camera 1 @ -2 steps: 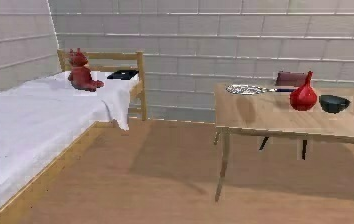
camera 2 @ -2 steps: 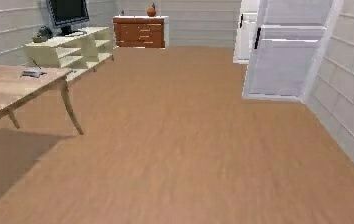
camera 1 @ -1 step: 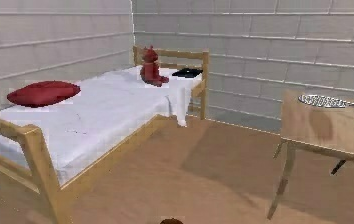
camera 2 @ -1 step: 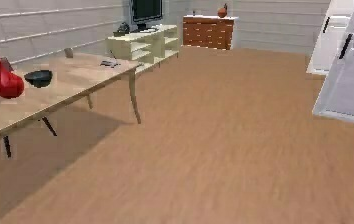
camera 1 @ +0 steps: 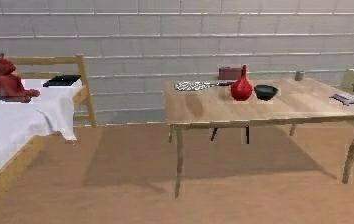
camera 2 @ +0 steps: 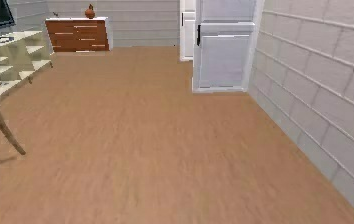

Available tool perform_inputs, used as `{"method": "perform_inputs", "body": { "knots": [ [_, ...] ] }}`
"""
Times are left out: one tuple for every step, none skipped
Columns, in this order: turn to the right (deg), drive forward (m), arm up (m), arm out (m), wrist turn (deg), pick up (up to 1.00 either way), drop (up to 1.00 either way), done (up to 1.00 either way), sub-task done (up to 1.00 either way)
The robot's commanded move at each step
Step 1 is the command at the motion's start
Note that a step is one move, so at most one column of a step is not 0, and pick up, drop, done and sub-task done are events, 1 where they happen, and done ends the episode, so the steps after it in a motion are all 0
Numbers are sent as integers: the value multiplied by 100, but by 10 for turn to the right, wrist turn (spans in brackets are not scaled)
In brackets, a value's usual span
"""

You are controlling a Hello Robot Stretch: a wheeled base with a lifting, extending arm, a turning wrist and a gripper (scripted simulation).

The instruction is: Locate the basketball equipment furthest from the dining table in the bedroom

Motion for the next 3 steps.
{"method": "perform_inputs", "body": {
  "knots": [
    [0,55,0,0,0,0,0,0,0],
    [450,0,0,0,0,0,0,0,0],
    [360,0,0,0,0,0,0,0,0]
  ]
}}
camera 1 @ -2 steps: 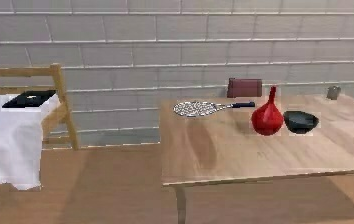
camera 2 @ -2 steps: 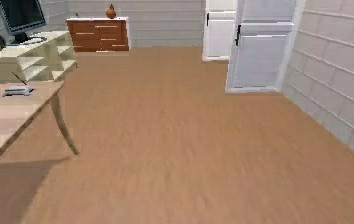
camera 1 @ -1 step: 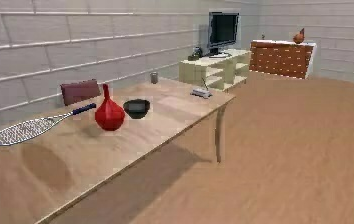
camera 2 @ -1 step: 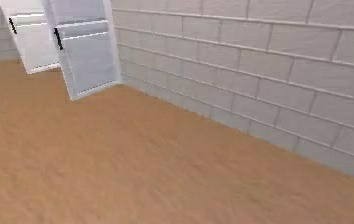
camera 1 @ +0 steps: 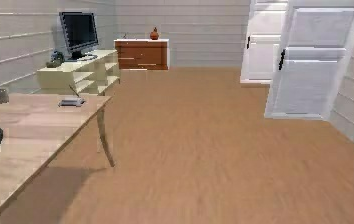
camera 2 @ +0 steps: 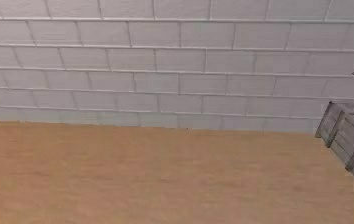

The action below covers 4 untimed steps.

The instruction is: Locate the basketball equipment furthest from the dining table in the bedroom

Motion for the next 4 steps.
{"method": "perform_inputs", "body": {
  "knots": [
    [0,100,0,0,0,0,0,0,0],
    [0,100,0,0,0,0,0,0,0],
    [0,100,0,0,0,0,0,0,0],
    [0,100,0,0,0,0,0,0,0]
  ]
}}
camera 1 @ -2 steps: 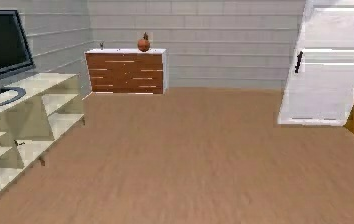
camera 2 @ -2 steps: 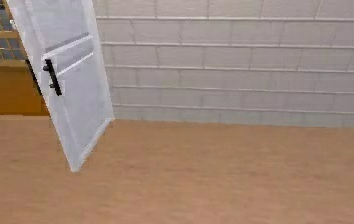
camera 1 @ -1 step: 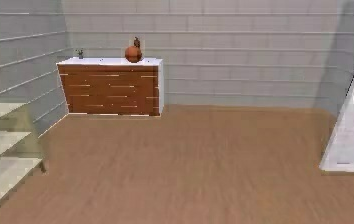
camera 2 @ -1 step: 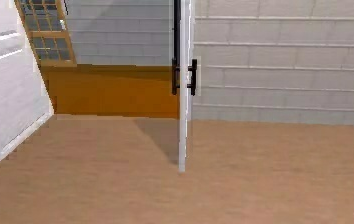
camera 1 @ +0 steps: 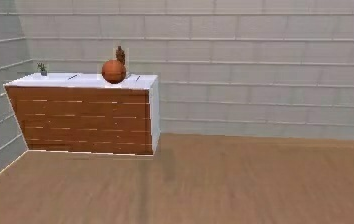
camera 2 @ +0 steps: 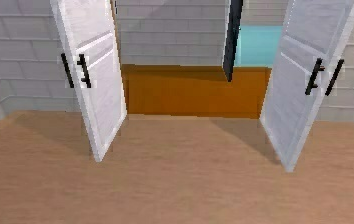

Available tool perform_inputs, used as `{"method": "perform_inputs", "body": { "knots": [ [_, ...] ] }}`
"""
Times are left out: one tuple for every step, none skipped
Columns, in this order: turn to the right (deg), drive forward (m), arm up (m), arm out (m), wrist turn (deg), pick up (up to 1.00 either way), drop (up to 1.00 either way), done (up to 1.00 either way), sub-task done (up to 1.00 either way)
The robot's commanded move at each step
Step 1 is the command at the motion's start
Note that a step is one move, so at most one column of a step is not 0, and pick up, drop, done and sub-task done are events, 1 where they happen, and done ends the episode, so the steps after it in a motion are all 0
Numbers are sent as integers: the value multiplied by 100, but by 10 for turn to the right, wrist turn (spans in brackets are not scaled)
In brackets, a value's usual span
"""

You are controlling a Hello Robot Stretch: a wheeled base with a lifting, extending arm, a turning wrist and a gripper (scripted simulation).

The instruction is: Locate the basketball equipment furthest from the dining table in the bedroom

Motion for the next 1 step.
{"method": "perform_inputs", "body": {
  "knots": [
    [30,0,0,0,0,0,0,0,0]
  ]
}}
